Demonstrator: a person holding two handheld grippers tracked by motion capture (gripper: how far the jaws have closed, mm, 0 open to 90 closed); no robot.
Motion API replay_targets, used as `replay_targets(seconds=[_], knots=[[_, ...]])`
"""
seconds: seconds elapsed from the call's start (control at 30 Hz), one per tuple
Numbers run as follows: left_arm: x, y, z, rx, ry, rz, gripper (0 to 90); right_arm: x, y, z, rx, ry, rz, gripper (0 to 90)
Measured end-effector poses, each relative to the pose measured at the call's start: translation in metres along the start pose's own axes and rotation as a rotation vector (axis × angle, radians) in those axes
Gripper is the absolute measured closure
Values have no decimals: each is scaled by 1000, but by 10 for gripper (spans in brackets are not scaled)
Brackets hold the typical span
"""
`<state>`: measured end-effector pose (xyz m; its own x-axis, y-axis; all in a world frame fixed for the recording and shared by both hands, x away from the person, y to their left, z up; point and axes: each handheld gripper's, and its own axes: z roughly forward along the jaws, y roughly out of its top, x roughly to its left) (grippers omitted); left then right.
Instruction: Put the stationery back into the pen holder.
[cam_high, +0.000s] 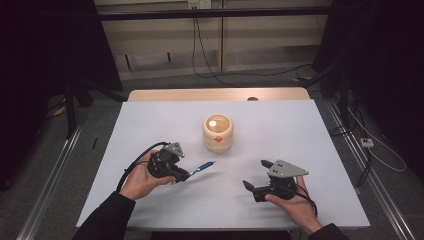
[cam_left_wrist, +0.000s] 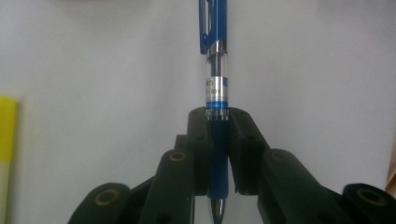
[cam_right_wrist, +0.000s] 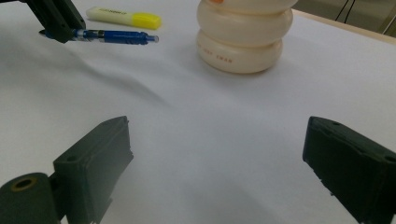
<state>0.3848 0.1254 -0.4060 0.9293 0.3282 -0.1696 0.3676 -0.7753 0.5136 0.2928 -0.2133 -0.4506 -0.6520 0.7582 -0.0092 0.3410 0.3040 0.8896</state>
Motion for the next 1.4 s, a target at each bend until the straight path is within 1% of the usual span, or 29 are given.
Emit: replay_targets(seconds=[0.07, 0.1, 0.23, 0.27, 0.3, 0.33, 0.37, 0.4, 0.43, 0.47, 0.5, 0.6, 0.73, 0.83, 0.87, 0.9, 0.97, 1.0, 1.07, 1.13, 1.17, 1.2, 1.27, 1.33, 1.37, 1.4], knots=[[-3, 5, 2, 8, 5, 21, 800, 4, 2, 3, 5, -3, -25, 72], [-3, 7, 2, 19, 1, 33, 800, 6, 2, 5, 10, -3, -37, 72], [-5, 14, 6, 26, -6, 48, 800, 11, 2, 9, 23, -2, -66, 69], [-7, 15, 7, 23, -8, 45, 801, 11, 3, 10, 22, -3, -74, 67], [-6, 17, 7, 32, -8, 59, 800, 12, 3, 10, 22, -7, -75, 67], [-7, 19, 8, 28, -13, 54, 801, 13, 4, 11, 25, -10, -88, 67], [-7, 21, 9, 35, -12, 71, 800, 13, 5, 11, 24, -12, -95, 69], [-8, 23, 10, 33, -15, 71, 800, 14, 6, 11, 26, -12, -97, 70], [-8, 25, 10, 35, -17, 70, 801, 14, 6, 12, 27, -15, -110, 70], [-9, 26, 11, 33, -16, 78, 800, 15, 7, 12, 26, -13, -109, 71], [-10, 27, 11, 24, -17, 78, 800, 16, 8, 13, 28, -9, -108, 72], [-15, 27, 13, 36, -29, 93, 801, 19, 8, 14, 26, -9, -112, 72], [-18, 29, 14, 31, -33, 91, 800, 22, 10, 15, 25, -11, -143, 72], [-17, 31, 15, 43, -35, 100, 800, 26, 13, 16, 28, -17, -171, 66], [-16, 32, 15, 51, -38, 105, 801, 27, 14, 17, 32, -24, -185, 66], [-16, 32, 16, 44, -45, 104, 801, 28, 15, 18, 35, -37, -196, 65], [-17, 34, 18, 53, -46, 106, 800, 30, 16, 19, 43, -45, -226, 72], [-18, 35, 19, 61, -46, 114, 800, 31, 16, 20, 44, -48, -238, 76], [-20, 37, 21, 63, -53, 117, 800, 32, 17, 21, 51, -49, -257, 89], [-21, 40, 23, 73, -59, 131, 800, 34, 16, 22, 62, -64, -298, 99], [-21, 42, 23, 84, -61, 149, 800, 36, 15, 22, 66, -71, -320, 106], [-23, 44, 25, 79, -63, 146, 800, 37, 15, 22, 69, -74, -335, 112], [-24, 50, 27, 86, -66, 159, 800, 38, 15, 22, 69, -79, -360, 139], [-26, 56, 29, 69, -49, 159, 800, 38, 15, 21, 69, -80, -382, 184], [-26, 59, 29, 67, -50, 165, 801, 38, 16, 21, 68, -84, -389, 184], [-27, 62, 30, 63, -53, 160, 800, 38, 16, 21, 70, -95, -400, 184]])
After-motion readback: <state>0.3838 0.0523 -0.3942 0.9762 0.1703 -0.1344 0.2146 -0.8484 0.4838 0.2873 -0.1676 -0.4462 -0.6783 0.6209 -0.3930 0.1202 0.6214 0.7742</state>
